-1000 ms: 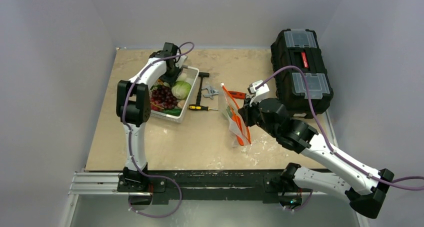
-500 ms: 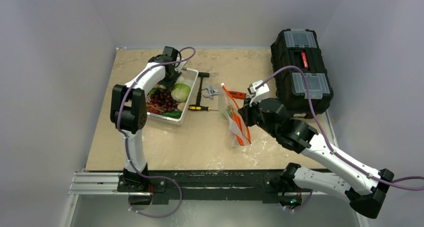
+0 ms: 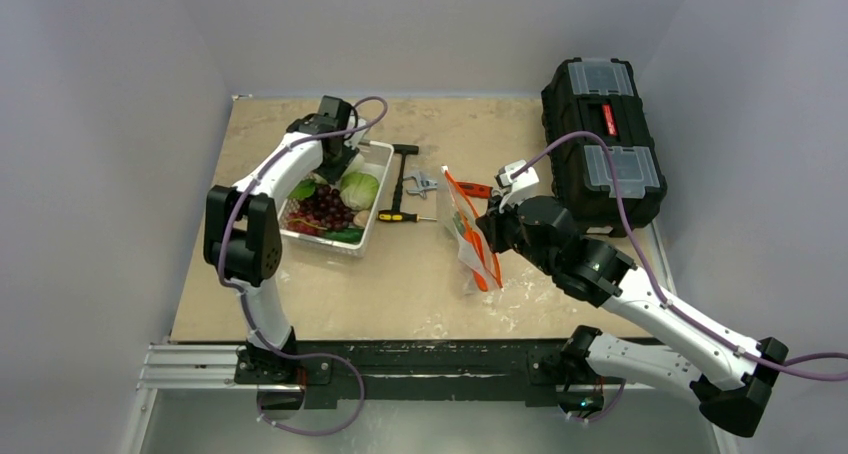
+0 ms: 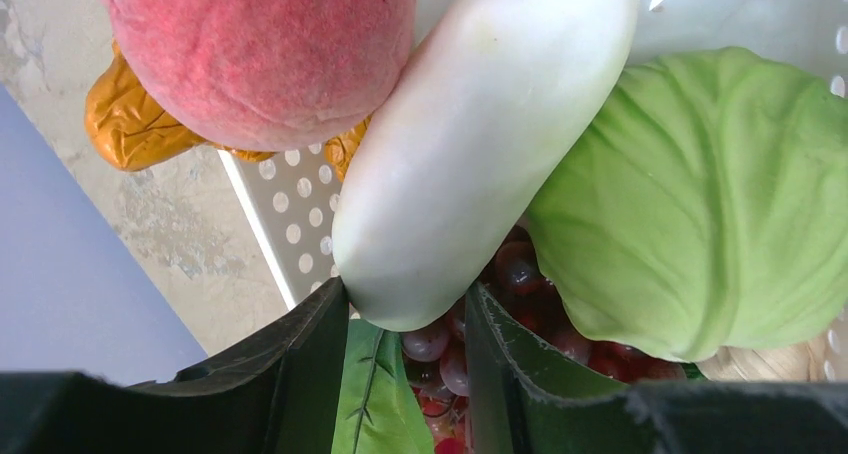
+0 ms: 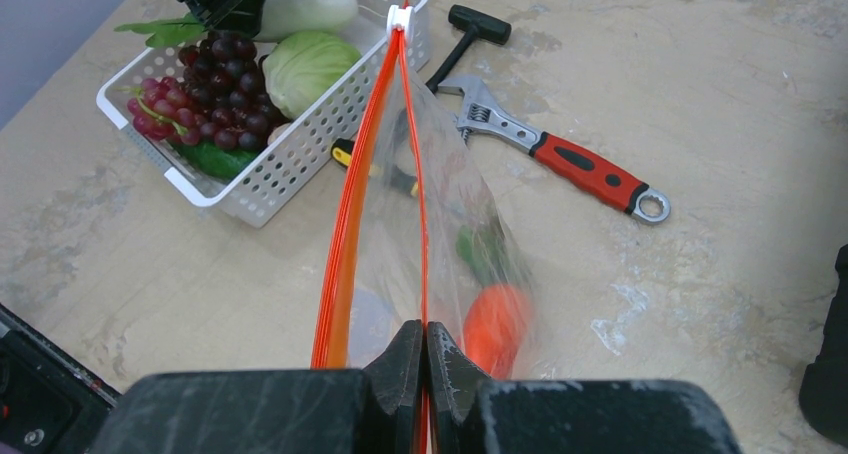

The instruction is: Place the food in the zip-top bag and seal the zipper

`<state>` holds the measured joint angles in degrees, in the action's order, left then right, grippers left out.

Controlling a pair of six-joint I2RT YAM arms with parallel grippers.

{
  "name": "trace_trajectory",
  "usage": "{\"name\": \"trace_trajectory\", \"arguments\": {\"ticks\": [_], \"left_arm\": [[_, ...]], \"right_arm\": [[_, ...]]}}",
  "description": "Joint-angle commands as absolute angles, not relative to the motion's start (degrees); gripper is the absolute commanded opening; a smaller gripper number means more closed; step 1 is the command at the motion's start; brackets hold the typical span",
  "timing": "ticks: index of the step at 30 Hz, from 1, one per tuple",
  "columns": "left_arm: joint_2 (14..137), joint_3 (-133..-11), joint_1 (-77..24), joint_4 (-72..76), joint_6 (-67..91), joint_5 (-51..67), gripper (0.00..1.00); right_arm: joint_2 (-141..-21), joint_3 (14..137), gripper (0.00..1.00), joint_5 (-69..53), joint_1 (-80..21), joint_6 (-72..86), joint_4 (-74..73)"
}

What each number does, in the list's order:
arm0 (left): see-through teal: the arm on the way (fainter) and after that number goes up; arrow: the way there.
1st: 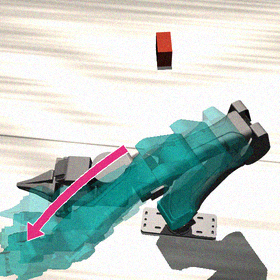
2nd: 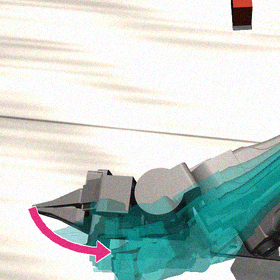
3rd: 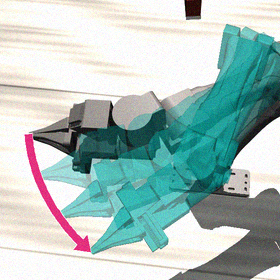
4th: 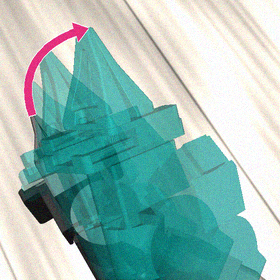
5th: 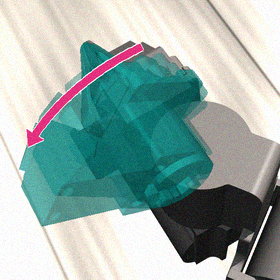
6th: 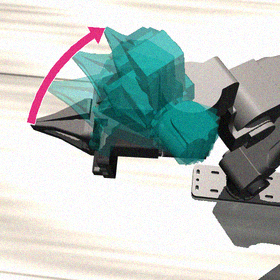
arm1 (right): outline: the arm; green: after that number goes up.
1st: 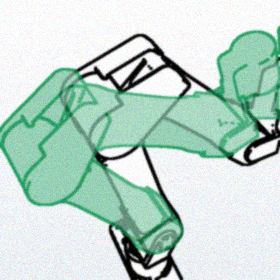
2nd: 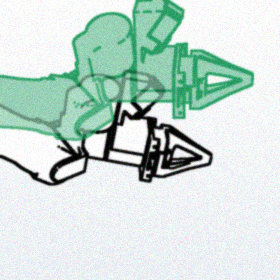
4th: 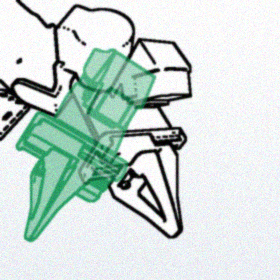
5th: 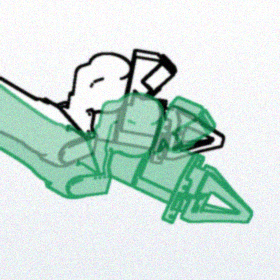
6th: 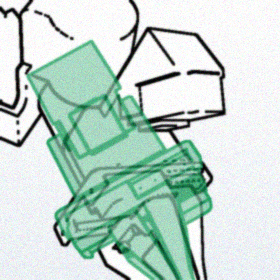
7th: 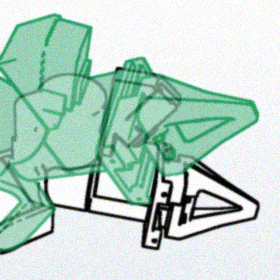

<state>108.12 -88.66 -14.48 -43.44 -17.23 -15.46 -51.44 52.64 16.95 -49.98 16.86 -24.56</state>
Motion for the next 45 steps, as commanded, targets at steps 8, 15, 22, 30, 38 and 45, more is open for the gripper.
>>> {"name": "trace_trajectory", "arguments": {"ticks": [8, 15, 22, 30, 38, 45], "left_arm": [[95.7, -85.8, -16.3, -50.0, -15.0, -9.4, 0.16], [87.0, -86.2, -16.3, -52.6, -5.0, -2.7, 0.09], [78.7, -82.7, -16.4, -52.4, 7.8, 9.0, 0.0], [67.6, -75.5, -16.4, -43.5, 24.0, 22.8, 0.0], [58.0, -62.8, -20.8, -31.8, 42.5, 36.9, 0.0], [44.1, -48.9, -26.4, -20.5, 62.0, 37.1, 0.0]], "right_arm": [[-51.9, 53.6, 0.0, 16.6, -50.2, 16.6, -22.2], [-53.1, 56.5, 0.0, 13.9, -50.2, 17.2, -21.7], [-52.8, 62.2, 0.0, 19.4, -50.2, 20.3, -27.8], [-46.8, 69.7, 0.0, 31.2, -50.2, 19.7, -42.8], [-47.3, 69.4, 0.0, 30.2, -50.2, 24.4, -47.0], [-53.2, 52.7, 0.0, 16.1, -50.3, 31.9, -20.6]]}}
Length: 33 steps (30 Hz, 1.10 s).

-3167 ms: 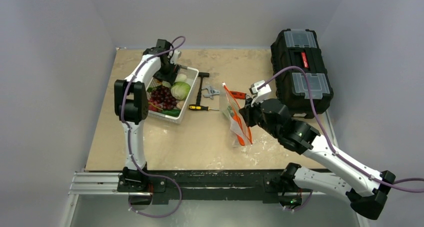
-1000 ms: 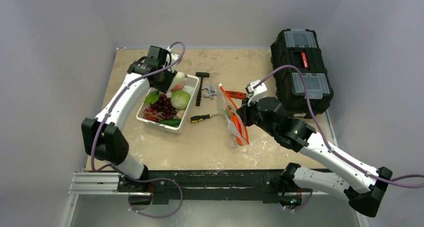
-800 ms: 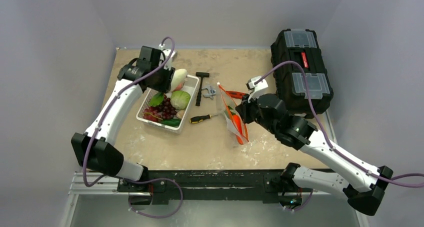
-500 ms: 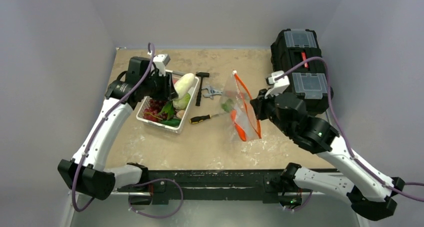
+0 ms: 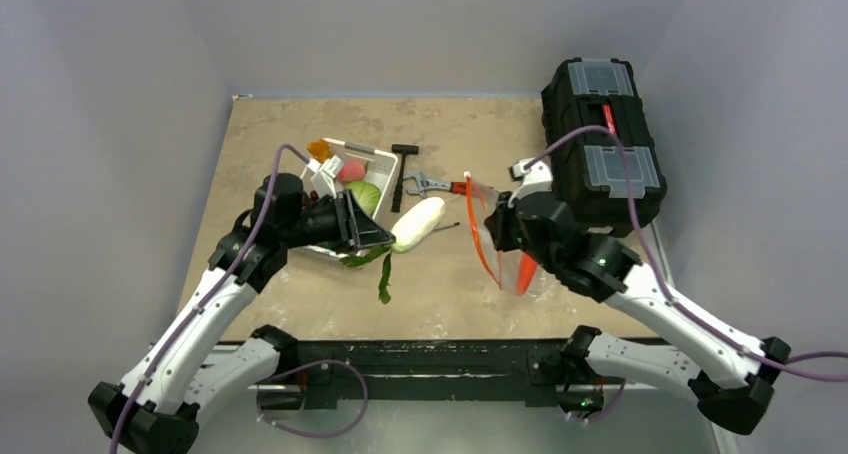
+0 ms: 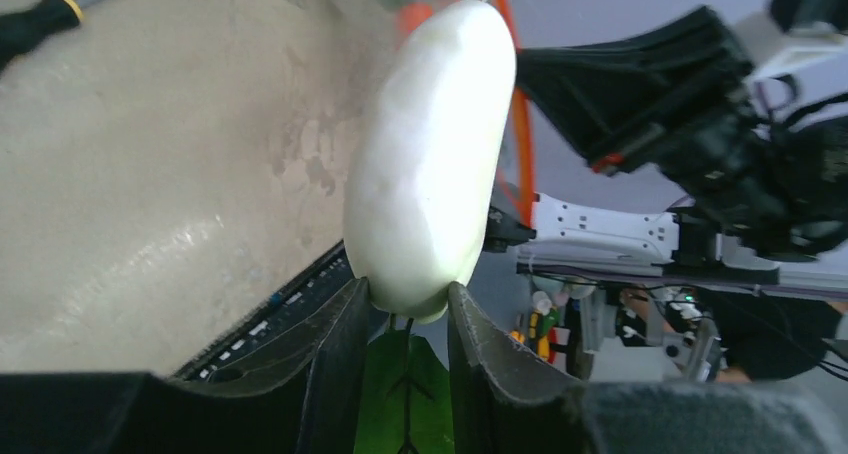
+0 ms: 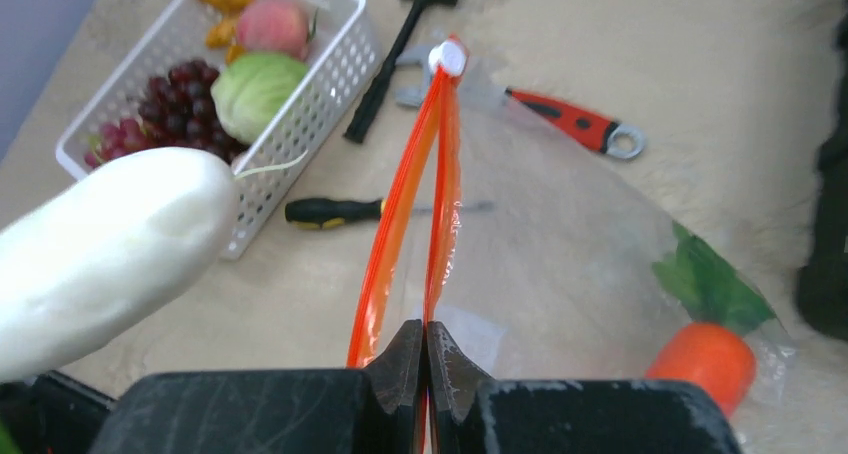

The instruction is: Place the food in the zip-top bag and seal the zipper

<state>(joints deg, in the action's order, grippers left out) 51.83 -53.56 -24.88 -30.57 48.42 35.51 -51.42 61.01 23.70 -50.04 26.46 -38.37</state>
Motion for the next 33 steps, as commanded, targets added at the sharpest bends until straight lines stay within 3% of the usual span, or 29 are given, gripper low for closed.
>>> {"name": "trace_trajectory", "arguments": {"ticks": [1, 11, 14, 19, 24, 33], "left_arm": [[42.4, -48.7, -26.5, -21.6, 62.5, 35.8, 0.0], [40.1, -47.0, -30.9, -22.7, 64.8, 29.4, 0.0], [43.0, -50.6, -33.9, -30.1, 55.9, 21.8, 0.0], [52.7, -49.9, -39.5, -34.0, 41.6, 13.5, 0.35], [61.5, -47.3, -43.4, -26.6, 35.1, 10.3, 0.57], [76.9, -49.1, -49.2, -16.1, 22.7, 7.0, 0.63]], "right_arm": [[-53.5, 51.0, 0.0, 15.8, -50.3, 32.4, -17.7], [-55.9, 46.2, 0.0, 12.7, -50.4, 34.7, -9.4], [-55.3, 46.3, 0.0, 14.0, -50.4, 33.8, -10.1], [-54.3, 47.2, 0.0, 15.5, -50.4, 32.8, -13.1], [-51.7, 46.0, 0.0, 15.7, -50.4, 32.9, -14.3], [-48.9, 45.1, 0.0, 15.4, -50.3, 32.4, -16.5]]}}
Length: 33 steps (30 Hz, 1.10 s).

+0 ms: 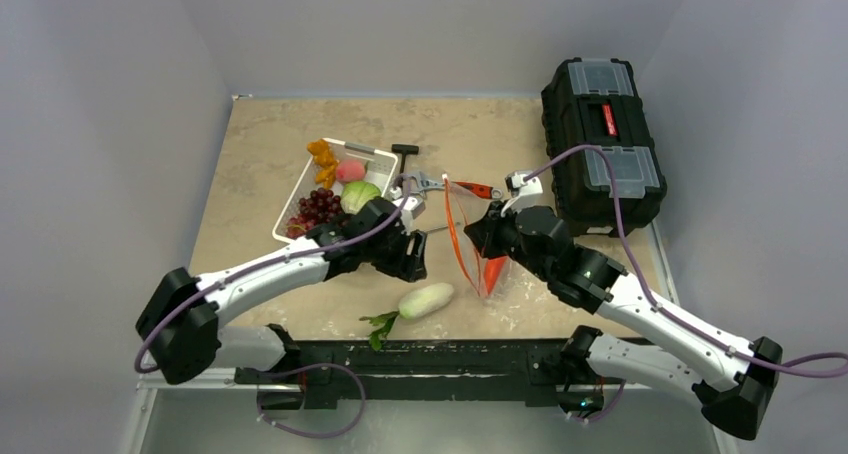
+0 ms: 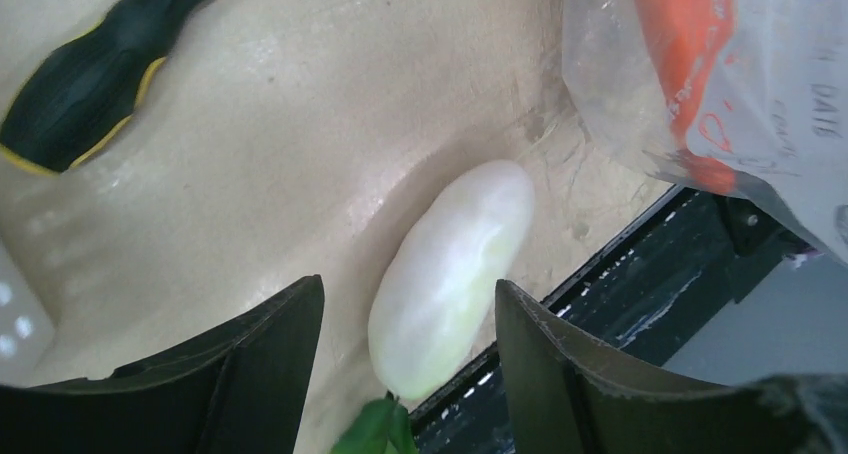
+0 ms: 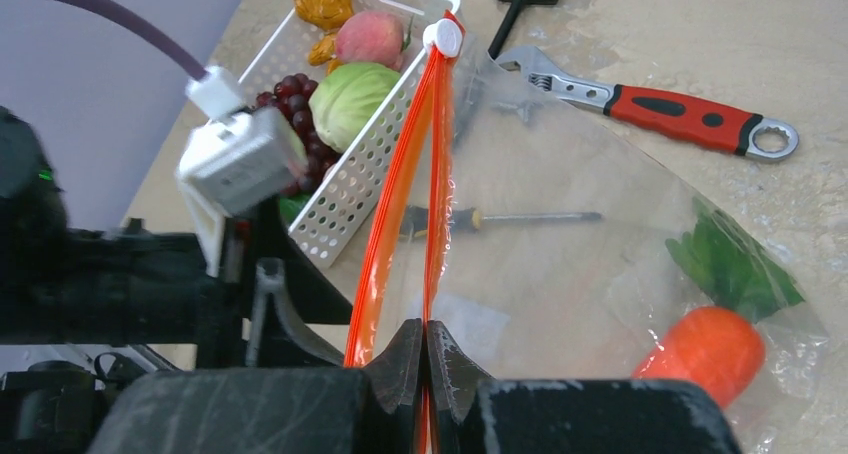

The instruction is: Place the food in the zip-top bag and seal the zipper

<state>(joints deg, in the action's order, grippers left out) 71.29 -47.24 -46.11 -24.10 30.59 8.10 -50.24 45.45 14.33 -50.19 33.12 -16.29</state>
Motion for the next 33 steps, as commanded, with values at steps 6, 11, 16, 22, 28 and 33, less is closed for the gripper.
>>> {"name": "trace_trajectory", "arguments": {"ticks": [6, 11, 16, 22, 28, 33], "left_arm": [[86.5, -50.2, -55.7, -15.0, 22.3, 3.3, 0.63], [87.6, -47.6, -59.0, -12.1, 23.2, 1.3, 0.65], [88.2, -45.2, -59.8, -11.5, 25.5, 1.7, 0.64], [87.5, -41.9, -60.0, -12.7, 29.3, -1.7, 0.57], [84.7, -39.9, -60.0, -13.8, 31.8, -3.0, 0.4], [80.7, -41.2, -60.0, -18.9, 32.2, -5.9, 0.11]], "right_arm": [[-48.8, 45.1, 0.0, 15.9, -50.4, 31.8, -17.4], [-48.7, 45.4, 0.0, 15.8, -50.3, 31.5, -17.8], [-48.3, 45.1, 0.0, 15.6, -50.4, 31.6, -17.9], [-48.7, 44.9, 0.0, 16.4, -50.4, 30.7, -18.8], [-51.6, 48.5, 0.0, 20.7, -50.4, 26.7, -23.1], [-53.5, 51.1, 0.0, 21.4, -50.4, 23.6, -24.3]]}}
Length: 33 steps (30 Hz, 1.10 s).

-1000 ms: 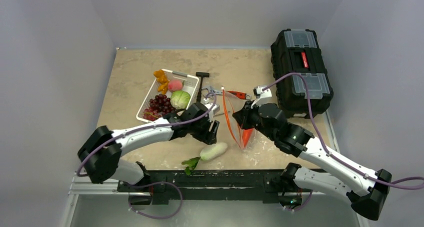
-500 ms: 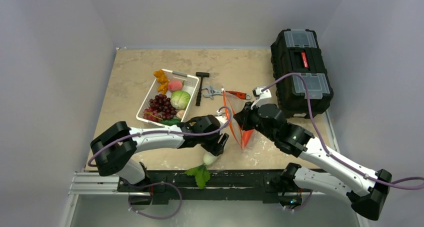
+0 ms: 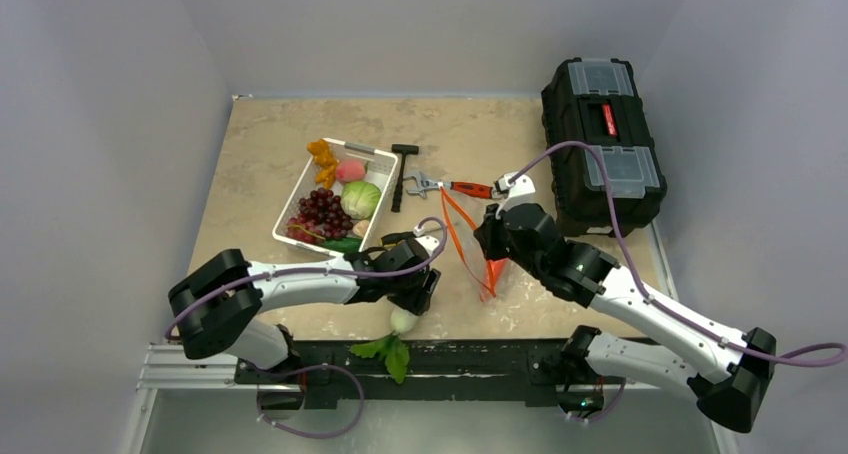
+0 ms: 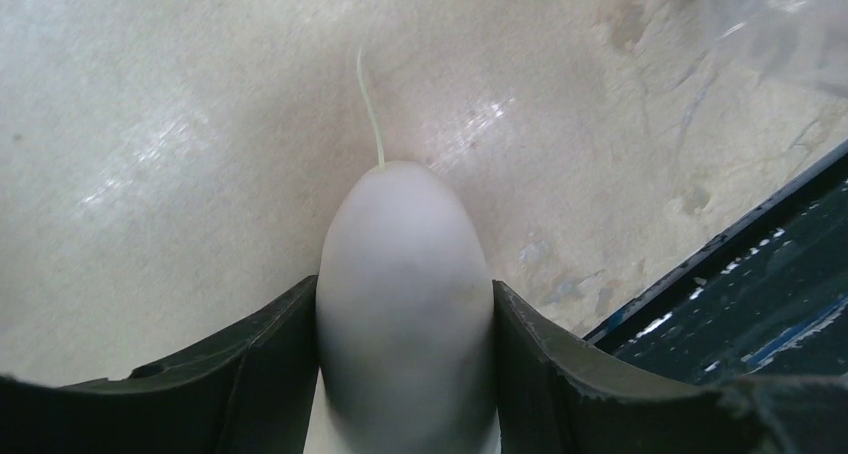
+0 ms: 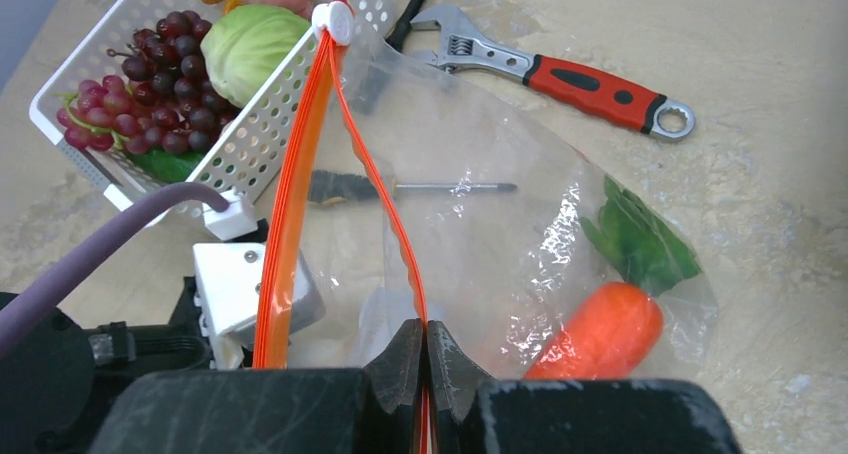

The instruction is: Place the food in the zip-top bag and seal the zipper

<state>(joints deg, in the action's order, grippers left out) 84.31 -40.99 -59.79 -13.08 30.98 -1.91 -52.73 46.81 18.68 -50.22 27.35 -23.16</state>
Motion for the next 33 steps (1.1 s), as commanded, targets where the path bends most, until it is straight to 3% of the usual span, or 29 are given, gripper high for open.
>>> {"name": "trace_trajectory", "arguments": {"ticks": [1, 3, 9, 13, 21, 33], "left_arm": [[79.0, -42.0, -59.9, -21.3, 32.3, -6.7, 0.05], [74.4, -43.8, -59.9, -24.7, 33.0, -7.0, 0.0], [56.1, -50.2, -58.5, -29.3, 39.0, -2.8, 0.0], [51.4, -54.2, -55.4, -26.1, 46.4, 4.4, 0.0], [60.1, -61.3, -48.7, -17.5, 63.4, 21.4, 0.0], [74.4, -67.1, -44.0, -12.5, 72.0, 25.9, 0.0]], "right_arm": [[-53.9, 51.6, 0.0, 21.4, -50.4, 23.3, -24.5], [-54.4, 52.3, 0.0, 21.3, -50.4, 23.0, -24.1], [-54.1, 51.7, 0.0, 19.0, -50.4, 24.0, -18.7], [-53.4, 49.3, 0.0, 18.8, -50.6, 24.9, -14.0], [-53.1, 46.1, 0.0, 19.4, -51.5, 25.2, -7.9], [-49.0, 42.6, 0.0, 18.8, -52.1, 23.3, -4.4]]}}
